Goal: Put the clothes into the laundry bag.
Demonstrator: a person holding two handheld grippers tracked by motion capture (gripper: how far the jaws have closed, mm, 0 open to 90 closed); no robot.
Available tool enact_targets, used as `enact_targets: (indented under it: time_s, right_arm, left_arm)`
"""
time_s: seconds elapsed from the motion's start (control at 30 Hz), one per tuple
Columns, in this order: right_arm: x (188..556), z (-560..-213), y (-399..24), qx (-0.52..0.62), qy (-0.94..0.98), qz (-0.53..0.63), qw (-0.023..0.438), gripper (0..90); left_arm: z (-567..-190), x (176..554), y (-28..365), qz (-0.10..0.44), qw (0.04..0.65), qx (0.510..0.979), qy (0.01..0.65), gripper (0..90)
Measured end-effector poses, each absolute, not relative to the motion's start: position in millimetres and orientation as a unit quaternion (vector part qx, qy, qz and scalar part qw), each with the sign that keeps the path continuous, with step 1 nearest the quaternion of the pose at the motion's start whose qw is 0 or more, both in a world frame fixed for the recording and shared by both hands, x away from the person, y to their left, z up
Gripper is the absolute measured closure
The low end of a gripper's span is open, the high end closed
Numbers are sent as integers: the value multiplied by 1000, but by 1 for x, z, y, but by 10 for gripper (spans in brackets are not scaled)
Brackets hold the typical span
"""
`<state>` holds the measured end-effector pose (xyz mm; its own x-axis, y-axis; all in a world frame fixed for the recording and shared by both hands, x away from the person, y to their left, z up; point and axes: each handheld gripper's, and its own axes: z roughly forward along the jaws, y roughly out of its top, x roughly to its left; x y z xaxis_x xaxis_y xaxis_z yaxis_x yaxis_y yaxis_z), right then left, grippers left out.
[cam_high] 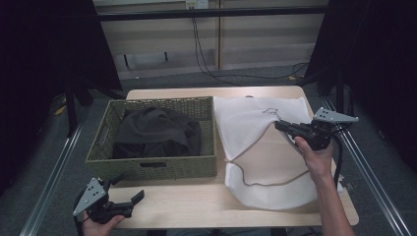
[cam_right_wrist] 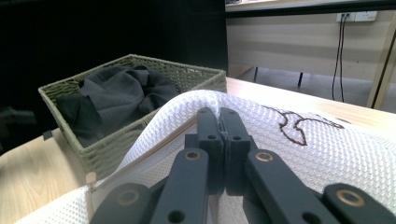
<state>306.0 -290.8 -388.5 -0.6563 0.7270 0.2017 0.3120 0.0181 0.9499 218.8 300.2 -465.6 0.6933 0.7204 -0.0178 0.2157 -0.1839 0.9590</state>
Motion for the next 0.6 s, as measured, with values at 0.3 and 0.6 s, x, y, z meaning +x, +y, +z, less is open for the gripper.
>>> enact_targets:
  time_s: [0.3,0.6]
  right_arm:
    - [304,-394,-287,376,699,584,171,891]
    - [304,-394,-289,377,699,583,172,890]
  left_arm:
    - [-422,256,295,202,550,756,291,99]
    - [-385,301,296,192,548,767,272,127]
